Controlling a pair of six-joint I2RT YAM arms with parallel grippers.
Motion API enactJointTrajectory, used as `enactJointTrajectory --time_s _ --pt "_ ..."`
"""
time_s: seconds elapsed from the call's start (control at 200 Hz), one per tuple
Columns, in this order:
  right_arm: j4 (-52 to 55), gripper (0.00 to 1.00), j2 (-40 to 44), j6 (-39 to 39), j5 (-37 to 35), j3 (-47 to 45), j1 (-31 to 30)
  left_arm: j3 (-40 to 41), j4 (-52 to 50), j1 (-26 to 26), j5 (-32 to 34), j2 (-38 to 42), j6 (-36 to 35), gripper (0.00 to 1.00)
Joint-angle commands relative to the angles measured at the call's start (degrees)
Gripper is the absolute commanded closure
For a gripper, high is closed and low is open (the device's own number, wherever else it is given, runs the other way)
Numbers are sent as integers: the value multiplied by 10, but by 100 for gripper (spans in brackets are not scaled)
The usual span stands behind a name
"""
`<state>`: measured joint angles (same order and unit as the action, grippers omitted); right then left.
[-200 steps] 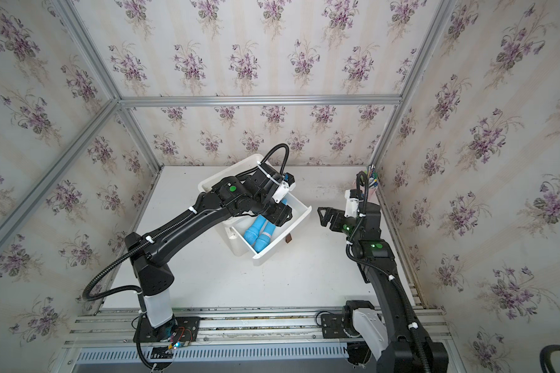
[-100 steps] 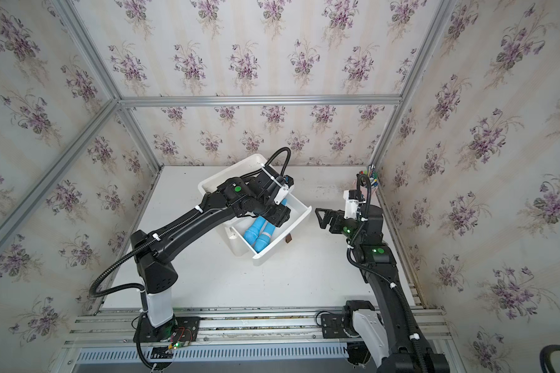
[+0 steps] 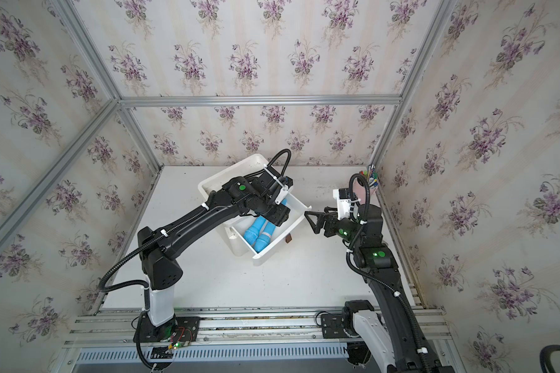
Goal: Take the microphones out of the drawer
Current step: Pick up the microphone from the drawer.
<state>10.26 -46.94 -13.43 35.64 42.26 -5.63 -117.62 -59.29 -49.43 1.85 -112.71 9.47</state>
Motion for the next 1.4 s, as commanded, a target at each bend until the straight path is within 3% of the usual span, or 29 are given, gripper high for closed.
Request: enactJointTrajectory --time_s 0.0,1.394 --pt "20 1 1 17 7 14 -7 -5 -11 2 8 -3 5 32" --pt "-3 2 -10 21 22 19 -59 36 -20 16 36 -17 -13 44"
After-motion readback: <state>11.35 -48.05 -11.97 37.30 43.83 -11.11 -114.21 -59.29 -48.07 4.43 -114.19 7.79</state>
